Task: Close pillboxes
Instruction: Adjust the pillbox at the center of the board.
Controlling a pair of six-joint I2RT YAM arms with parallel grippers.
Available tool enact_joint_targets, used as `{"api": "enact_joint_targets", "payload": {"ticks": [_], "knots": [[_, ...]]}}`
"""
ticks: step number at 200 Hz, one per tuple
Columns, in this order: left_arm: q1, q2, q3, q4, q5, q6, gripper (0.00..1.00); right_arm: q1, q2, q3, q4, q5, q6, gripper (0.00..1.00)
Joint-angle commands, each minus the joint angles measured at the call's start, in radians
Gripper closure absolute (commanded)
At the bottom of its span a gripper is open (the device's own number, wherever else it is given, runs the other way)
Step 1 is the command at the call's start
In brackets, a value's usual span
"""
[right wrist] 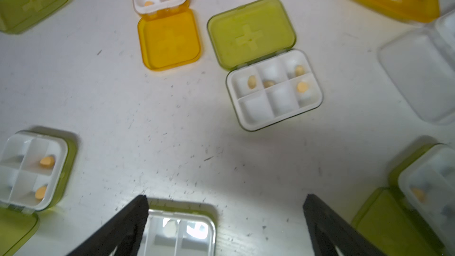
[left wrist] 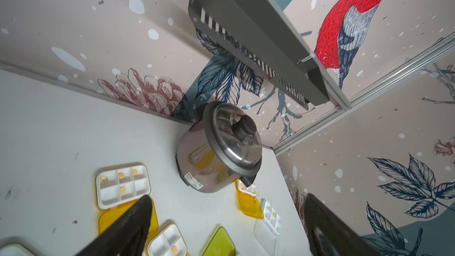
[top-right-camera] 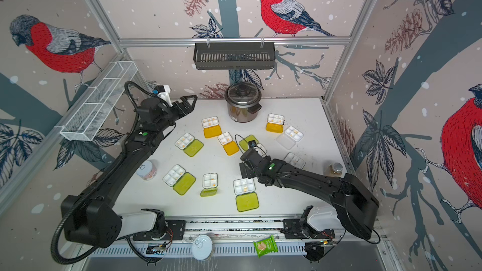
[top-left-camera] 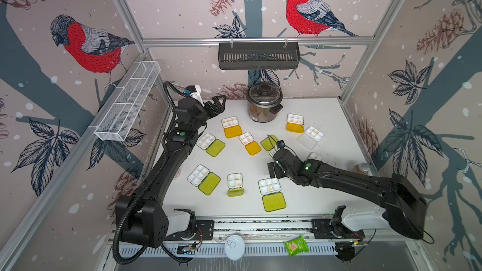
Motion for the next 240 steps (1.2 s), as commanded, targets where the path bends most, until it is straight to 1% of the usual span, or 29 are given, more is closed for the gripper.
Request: {"api": "enact_joint_targets", "payload": {"ticks": [1, 18, 46, 65, 101, 138, 187, 240], "knots": [[0.022, -0.029, -0.039, 0.019, 0.005, -0.007, 0.05, 0.105, 0.077, 0.040, -0.091, 0.051, 0.116, 0.00], [0.024, -0.061, -0.063, 0.023, -0.033, -0.007, 0.05, 0.193, 0.158, 0.095, -0.150, 0.078, 0.160, 0.00], [0.025, -0.071, -0.067, 0.027, -0.038, -0.014, 0.04, 0.331, 0.297, 0.206, -0.293, 0.175, 0.242, 0.00], [0.029, -0.068, -0.067, 0.027, -0.038, -0.015, 0.05, 0.388, 0.365, 0.259, -0.370, 0.210, 0.282, 0.00], [0.037, -0.063, -0.067, 0.033, -0.026, -0.026, 0.04, 0.471, 0.409, 0.307, -0.413, 0.216, 0.318, 0.00], [0.041, -0.053, -0.067, 0.039, -0.015, -0.037, 0.05, 0.510, 0.415, 0.285, -0.408, 0.164, 0.340, 0.00], [0.041, -0.046, -0.067, 0.040, -0.010, -0.039, 0.05, 0.549, 0.383, 0.233, -0.439, 0.137, 0.399, 0.00], [0.041, -0.039, -0.067, 0.045, -0.004, -0.040, 0.05, 0.544, 0.319, 0.150, -0.476, 0.135, 0.450, 0.00]]}}
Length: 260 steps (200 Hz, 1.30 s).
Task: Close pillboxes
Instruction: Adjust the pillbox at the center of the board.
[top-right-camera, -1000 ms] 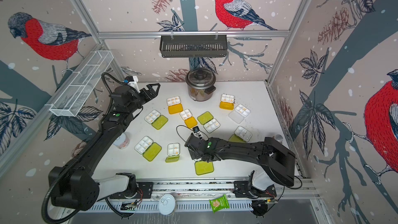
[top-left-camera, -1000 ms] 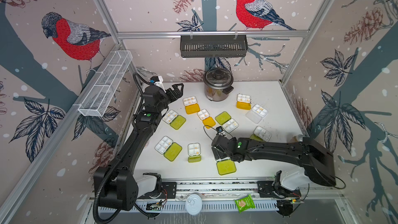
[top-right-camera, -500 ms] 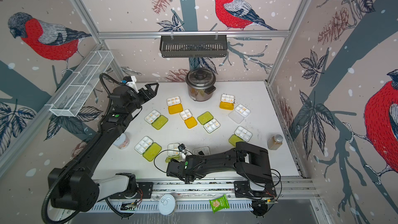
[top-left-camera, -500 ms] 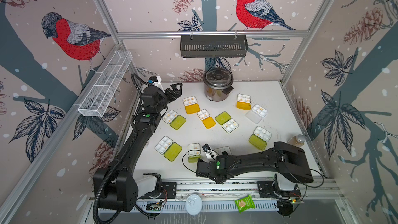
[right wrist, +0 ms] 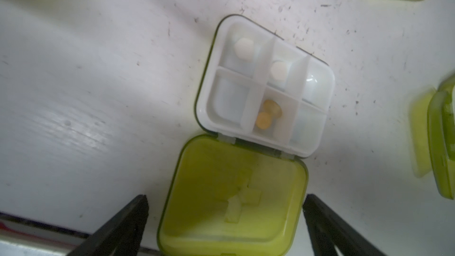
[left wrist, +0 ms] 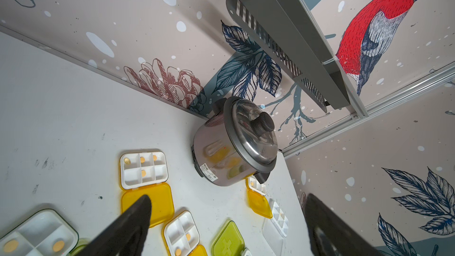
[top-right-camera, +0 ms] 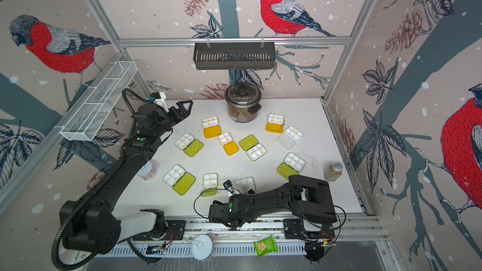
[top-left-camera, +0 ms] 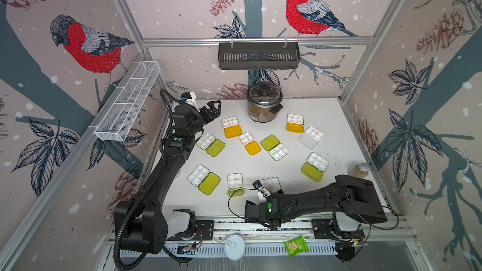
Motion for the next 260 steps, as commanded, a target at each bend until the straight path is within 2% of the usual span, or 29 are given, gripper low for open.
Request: {"api": "enact_joint_targets", "payload": {"ticks": [1, 92, 157, 210, 260], "knots": [[0.002, 0.005, 0.001, 0.031, 0.019, -0.008, 0.05, -0.007, -0.028, -0.031, -0.052, -0.005, 0.036, 0.00], [-0.002, 0.037, 0.001, 0.028, 0.050, -0.011, 0.05, -0.133, -0.193, -0.198, -0.035, -0.003, -0.005, 0.00], [-0.038, 0.066, 0.011, 0.020, 0.071, 0.009, 0.05, -0.323, -0.354, -0.315, 0.071, -0.038, -0.111, 0.00], [-0.059, 0.065, 0.013, 0.019, 0.079, 0.013, 0.05, -0.421, -0.443, -0.313, 0.111, -0.092, -0.166, 0.00], [-0.059, 0.063, 0.001, 0.091, 0.169, -0.027, 0.10, -0.450, -0.450, -0.171, -0.010, -0.138, -0.167, 0.04]]}}
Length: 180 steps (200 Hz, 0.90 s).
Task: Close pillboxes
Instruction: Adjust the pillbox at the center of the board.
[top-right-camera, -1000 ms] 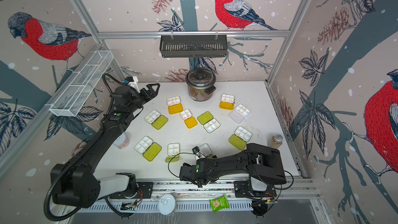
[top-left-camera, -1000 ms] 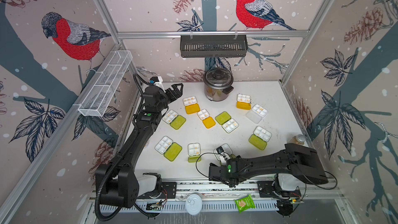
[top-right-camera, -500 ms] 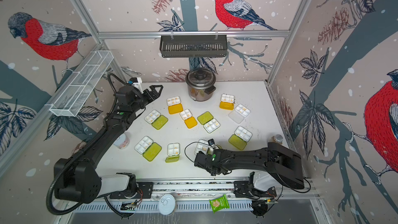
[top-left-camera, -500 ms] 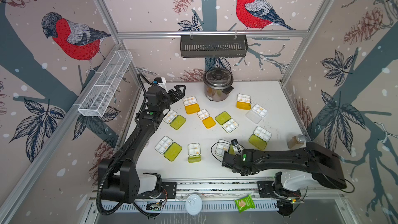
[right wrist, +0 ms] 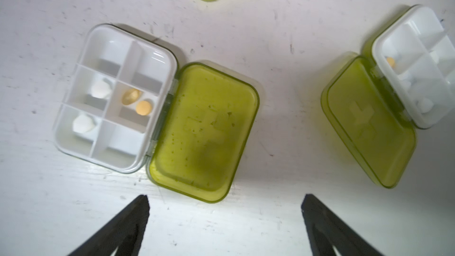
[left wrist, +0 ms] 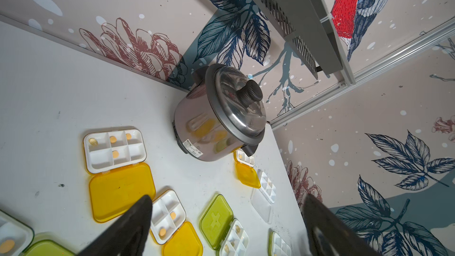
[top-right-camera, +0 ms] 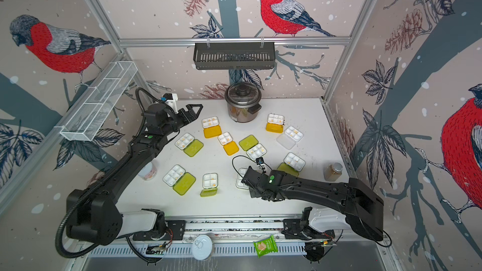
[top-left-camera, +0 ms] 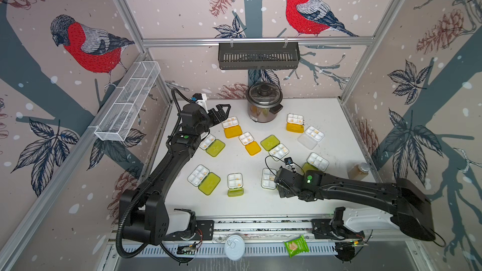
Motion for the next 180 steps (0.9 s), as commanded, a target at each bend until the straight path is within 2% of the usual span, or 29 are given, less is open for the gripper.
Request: {"api": "enact_joint_targets", "payload": {"ticks": [1, 42, 65, 93, 118, 147, 180], "knots": [[0.000, -0.004, -0.003, 0.077, 0.062, -0.033, 0.10, -0.024, 0.004, 0.068, -0.077, -0.024, -0.010, 0.04], [-0.033, 0.016, -0.021, 0.076, 0.086, -0.064, 0.15, -0.090, 0.033, 0.170, -0.068, 0.015, -0.051, 0.05], [-0.069, 0.035, -0.013, 0.062, 0.095, -0.069, 0.15, -0.130, 0.014, 0.174, -0.030, -0.001, -0.079, 0.11], [-0.119, 0.065, 0.019, 0.008, 0.089, -0.056, 0.17, -0.166, -0.004, 0.177, -0.034, 0.006, -0.065, 0.11], [-0.153, 0.093, 0.051, -0.074, 0.020, -0.021, 0.20, -0.222, -0.076, 0.169, -0.029, -0.058, -0.082, 0.11], [-0.156, 0.154, 0.074, -0.097, 0.077, -0.057, 0.27, -0.277, -0.189, 0.148, 0.022, -0.122, -0.089, 0.05], [-0.181, 0.205, 0.089, -0.132, 0.060, -0.014, 0.26, -0.355, -0.386, 0.026, 0.141, -0.198, -0.076, 0.08]]}}
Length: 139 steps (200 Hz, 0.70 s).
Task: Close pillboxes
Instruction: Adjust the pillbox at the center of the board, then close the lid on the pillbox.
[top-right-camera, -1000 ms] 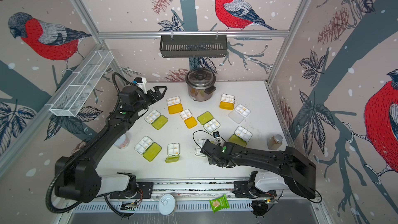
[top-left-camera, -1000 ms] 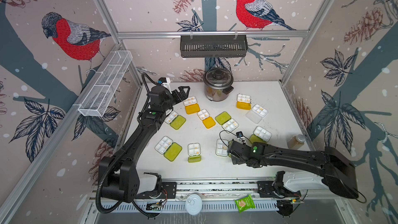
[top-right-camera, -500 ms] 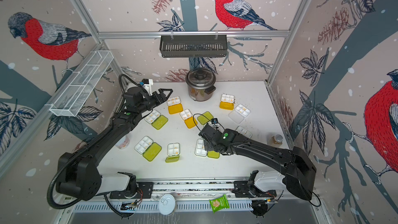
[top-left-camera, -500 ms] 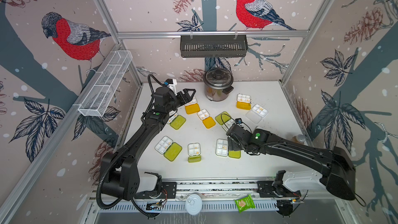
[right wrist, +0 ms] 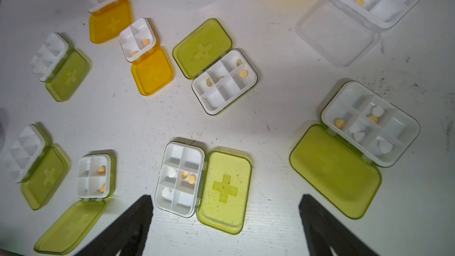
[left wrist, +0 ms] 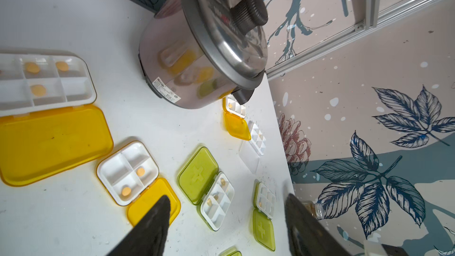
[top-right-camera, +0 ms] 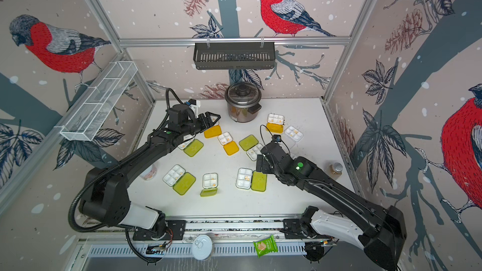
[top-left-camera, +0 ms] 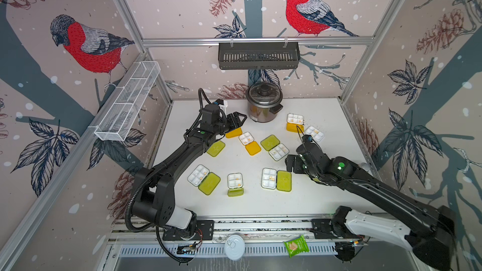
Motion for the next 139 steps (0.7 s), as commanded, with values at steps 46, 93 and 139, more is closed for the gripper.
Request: {"api": "enact_joint_targets", "payload": {"ticks": [46, 93, 139], "knots": [[-0.081, 0.085, 0.093, -0.144, 0.000, 0.114, 0.22, -0.180, -0.117, -0.151, 0.098, -0.219, -0.021, 0.16], [-0.101, 0.090, 0.102, -0.160, -0.008, 0.129, 0.20, -0.322, -0.006, -0.175, 0.156, -0.340, -0.135, 0.20], [-0.101, 0.153, 0.113, -0.177, 0.004, 0.124, 0.18, -0.461, 0.131, -0.160, 0.135, -0.449, -0.254, 0.23]]}}
